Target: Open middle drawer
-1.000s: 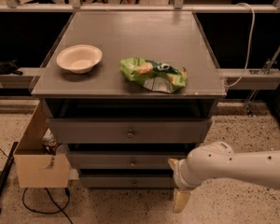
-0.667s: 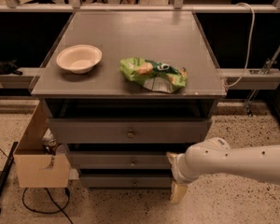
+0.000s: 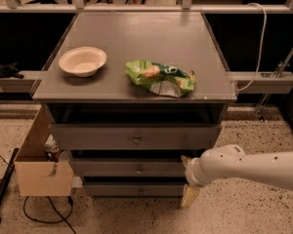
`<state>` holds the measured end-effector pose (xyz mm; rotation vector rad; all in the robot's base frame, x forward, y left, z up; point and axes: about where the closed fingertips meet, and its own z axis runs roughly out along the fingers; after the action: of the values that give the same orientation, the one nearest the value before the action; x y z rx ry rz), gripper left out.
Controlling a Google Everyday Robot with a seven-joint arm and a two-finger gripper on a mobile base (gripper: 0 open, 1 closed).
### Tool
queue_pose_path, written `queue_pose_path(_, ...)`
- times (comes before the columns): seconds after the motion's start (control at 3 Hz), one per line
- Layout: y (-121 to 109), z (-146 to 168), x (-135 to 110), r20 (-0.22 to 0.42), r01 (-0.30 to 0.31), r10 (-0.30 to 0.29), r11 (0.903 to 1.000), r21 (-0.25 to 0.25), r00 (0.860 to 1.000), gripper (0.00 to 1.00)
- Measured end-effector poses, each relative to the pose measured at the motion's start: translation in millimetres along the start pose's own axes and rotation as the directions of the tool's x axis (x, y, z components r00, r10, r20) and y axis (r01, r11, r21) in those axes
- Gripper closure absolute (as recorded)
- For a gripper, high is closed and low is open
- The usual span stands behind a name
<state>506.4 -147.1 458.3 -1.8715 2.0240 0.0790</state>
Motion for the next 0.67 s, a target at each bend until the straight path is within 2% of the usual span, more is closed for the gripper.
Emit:
queue_pose_path(0.33, 1.1, -1.5, -3.1, 0.000, 0.010, -0.010, 0.9999, 0.009, 1.000, 0.00)
queue_pose_path(0.67, -3.7, 8.6, -15.3, -0.009, 0.056, -0.055, 0.9984, 0.009, 0.998, 0.00)
